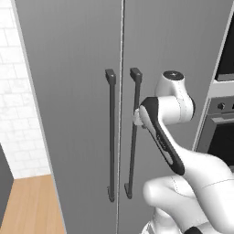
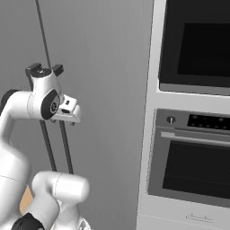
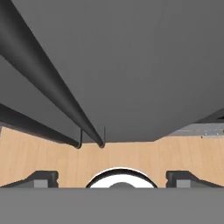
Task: Grab a lemon wedge from the fridge and one ice cube from the ice bowl, and put them in the glass of lemonade.
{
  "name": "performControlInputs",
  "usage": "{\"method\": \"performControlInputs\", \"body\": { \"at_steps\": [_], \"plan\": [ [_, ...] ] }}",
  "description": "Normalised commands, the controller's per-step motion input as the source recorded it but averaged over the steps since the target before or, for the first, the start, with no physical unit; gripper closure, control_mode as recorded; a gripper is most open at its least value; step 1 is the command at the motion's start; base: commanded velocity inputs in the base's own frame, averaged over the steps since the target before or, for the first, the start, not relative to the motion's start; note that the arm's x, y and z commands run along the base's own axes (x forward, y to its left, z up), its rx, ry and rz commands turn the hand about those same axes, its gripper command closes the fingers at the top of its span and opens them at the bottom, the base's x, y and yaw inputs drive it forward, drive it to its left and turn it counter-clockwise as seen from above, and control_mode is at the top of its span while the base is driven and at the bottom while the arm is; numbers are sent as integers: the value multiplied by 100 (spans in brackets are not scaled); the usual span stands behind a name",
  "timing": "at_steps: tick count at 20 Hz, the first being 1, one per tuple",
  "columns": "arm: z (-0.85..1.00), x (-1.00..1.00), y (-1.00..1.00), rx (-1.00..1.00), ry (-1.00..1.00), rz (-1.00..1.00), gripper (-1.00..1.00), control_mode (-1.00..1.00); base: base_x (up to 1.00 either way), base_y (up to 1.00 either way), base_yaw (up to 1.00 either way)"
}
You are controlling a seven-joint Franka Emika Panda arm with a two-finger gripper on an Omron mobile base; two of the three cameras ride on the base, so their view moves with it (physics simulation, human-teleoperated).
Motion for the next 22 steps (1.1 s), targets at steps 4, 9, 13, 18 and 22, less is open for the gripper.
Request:
{"method": "performControlInputs", "body": {
  "at_steps": [4, 9, 13, 18, 22],
  "plan": [
    [-37, -12, 14, 3, -6, -7, -100, -100, 0, 0, 0],
    [-3, -7, 0, 1, -3, 0, -100, 100, -34, 18, 0],
    [0, 0, 0, 0, 0, 0, -100, 100, -67, 36, 0],
    [0, 0, 0, 0, 0, 0, -100, 100, -27, 56, 0],
    [0, 0, 0, 0, 0, 0, -100, 100, -7, 4, 0]
  ]
}}
